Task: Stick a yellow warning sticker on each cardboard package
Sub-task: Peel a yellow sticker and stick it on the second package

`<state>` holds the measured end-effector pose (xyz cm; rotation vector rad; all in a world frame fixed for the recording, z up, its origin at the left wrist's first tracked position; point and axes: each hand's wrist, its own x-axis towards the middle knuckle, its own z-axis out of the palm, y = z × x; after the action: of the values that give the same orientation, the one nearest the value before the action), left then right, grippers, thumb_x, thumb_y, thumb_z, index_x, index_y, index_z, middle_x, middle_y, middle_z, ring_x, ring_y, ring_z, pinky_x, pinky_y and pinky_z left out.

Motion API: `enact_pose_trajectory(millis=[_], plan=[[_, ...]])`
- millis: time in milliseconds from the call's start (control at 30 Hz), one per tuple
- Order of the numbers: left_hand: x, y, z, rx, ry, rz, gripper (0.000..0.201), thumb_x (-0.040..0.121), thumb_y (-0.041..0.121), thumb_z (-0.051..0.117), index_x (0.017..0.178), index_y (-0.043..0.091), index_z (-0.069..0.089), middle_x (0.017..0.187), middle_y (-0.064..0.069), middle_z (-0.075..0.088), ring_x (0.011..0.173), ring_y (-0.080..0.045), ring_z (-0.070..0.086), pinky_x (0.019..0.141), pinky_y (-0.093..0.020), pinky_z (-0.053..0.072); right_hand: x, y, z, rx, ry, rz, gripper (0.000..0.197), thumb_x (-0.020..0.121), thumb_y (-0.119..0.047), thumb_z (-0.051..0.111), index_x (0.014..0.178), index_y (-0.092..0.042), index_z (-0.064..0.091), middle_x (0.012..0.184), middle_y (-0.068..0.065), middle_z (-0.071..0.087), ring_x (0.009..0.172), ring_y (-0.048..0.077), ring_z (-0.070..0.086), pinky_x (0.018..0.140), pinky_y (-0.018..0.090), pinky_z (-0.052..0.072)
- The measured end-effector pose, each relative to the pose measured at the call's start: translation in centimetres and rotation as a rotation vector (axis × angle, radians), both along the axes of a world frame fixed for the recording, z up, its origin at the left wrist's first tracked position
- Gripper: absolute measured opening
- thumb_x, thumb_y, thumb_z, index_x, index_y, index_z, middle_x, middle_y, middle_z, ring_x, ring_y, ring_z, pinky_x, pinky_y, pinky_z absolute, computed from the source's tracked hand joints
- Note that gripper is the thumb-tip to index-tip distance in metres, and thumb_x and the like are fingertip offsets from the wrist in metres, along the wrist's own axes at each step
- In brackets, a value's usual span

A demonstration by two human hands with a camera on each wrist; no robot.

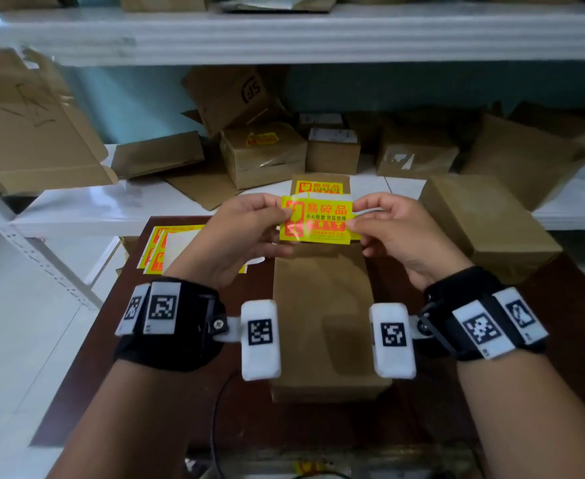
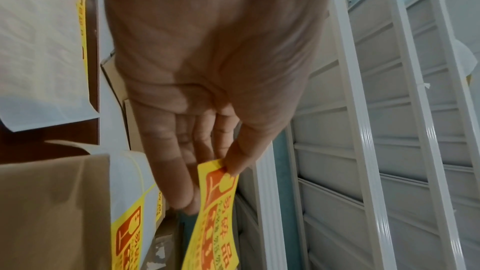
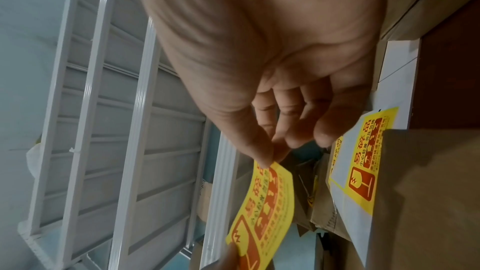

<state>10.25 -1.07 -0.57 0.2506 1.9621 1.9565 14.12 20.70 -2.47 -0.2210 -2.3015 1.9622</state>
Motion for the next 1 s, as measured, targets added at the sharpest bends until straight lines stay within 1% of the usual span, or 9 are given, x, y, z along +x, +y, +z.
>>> enact_pose_trajectory(millis=[100,233,367,467,567,633,733,867,1000], plan=[[-0.1,0.3,-0.3,0.006,-0.022,0.022,0.019,0.097,0.007,0.060,0.080,0.013,0.058,0.079,-0.012,0.069,0.060,-0.017,0.065,0.059,-0.029,0.062,0.0,-0.1,0.1,0.007,-0.016,0.004,0.017,0.087,-0.004,0.073,0.096,-0.017,0.067,0.077,0.002,0.066,0.053,0.005,0.053,0.052,0.022,0.052],[-0.3,0.1,-0.7,-0.026,-0.046,0.013,0.011,0.095,0.008,0.063,0.085,0.012,0.061,0.084,-0.015,0.071,0.063,-0.020,0.067,0.055,-0.026,0.059,0.2,0.2,0.0,0.007,-0.054,0.022,0.019,0.086,-0.003,0.074,0.095,-0.018,0.067,0.074,0.001,0.063,0.050,0.004,0.049,0.051,0.022,0.052],[-0.4,-0.1,-1.1,-0.074,-0.068,0.012,0.005,0.094,0.011,0.065,0.090,0.011,0.063,0.090,-0.017,0.069,0.070,-0.025,0.069,0.055,-0.030,0.060,0.2,0.6,-0.2,0.044,-0.092,0.061,0.019,0.085,-0.004,0.074,0.094,-0.020,0.068,0.079,0.006,0.062,0.051,0.005,0.047,0.053,0.026,0.050],[-0.6,-0.3,-1.3,-0.148,-0.065,-0.002,0.004,0.093,0.016,0.068,0.091,0.013,0.067,0.090,-0.014,0.070,0.080,-0.027,0.070,0.057,-0.031,0.060,0.0,0.7,-0.5,0.075,-0.125,0.080,0.018,0.085,-0.006,0.075,0.094,-0.020,0.067,0.080,0.006,0.061,0.052,0.007,0.047,0.056,0.029,0.049],[-0.9,-0.6,-1.5,-0.190,-0.044,0.000,0.004,0.091,0.017,0.071,0.090,0.013,0.070,0.088,-0.010,0.069,0.080,-0.022,0.066,0.061,-0.030,0.060,0.0,0.6,-0.7,0.086,-0.145,0.090,0.018,0.085,-0.006,0.074,0.093,-0.020,0.066,0.077,0.003,0.062,0.052,0.007,0.045,0.055,0.028,0.046],[-1.1,-0.8,-1.8,-0.249,-0.010,0.003,0.010,0.088,0.017,0.074,0.095,0.010,0.072,0.086,-0.006,0.071,0.080,-0.017,0.066,0.066,-0.030,0.060,-0.1,0.7,-0.9,0.085,-0.150,0.076,0.018,0.086,-0.005,0.073,0.091,-0.021,0.065,0.069,-0.003,0.060,0.050,0.005,0.045,0.053,0.027,0.044],[-1.2,-0.8,-2.0,-0.320,0.037,0.012,0.014,0.085,0.018,0.077,0.097,0.011,0.074,0.083,-0.004,0.067,0.073,-0.010,0.061,0.060,-0.025,0.054,-0.3,1.0,-1.2,0.085,-0.160,0.073,0.019,0.086,-0.004,0.073,0.090,-0.021,0.064,0.068,-0.001,0.056,0.046,0.004,0.043,0.051,0.025,0.042],[-1.5,-0.6,-2.4,-0.401,0.077,0.027,0.016,0.085,0.023,0.079,0.098,0.016,0.074,0.082,-0.001,0.062,0.069,-0.010,0.052,0.049,-0.020,0.046,-0.4,1.0,-1.6,0.098,-0.179,0.067,0.020,0.086,-0.005,0.073,0.091,-0.021,0.063,0.068,0.001,0.052,0.046,0.005,0.041,0.049,0.025,0.038],[-2.0,-0.7,-3.0,-0.421,0.071,0.046,0.033,0.080,0.027,0.083,0.109,0.024,0.069,0.084,0.000,0.066,0.068,-0.012,0.052,0.053,-0.025,0.047,-0.7,1.2,-1.8,0.116,-0.191,0.056,0.020,0.084,-0.005,0.075,0.091,-0.020,0.063,0.068,0.001,0.051,0.049,0.008,0.040,0.048,0.027,0.035]])
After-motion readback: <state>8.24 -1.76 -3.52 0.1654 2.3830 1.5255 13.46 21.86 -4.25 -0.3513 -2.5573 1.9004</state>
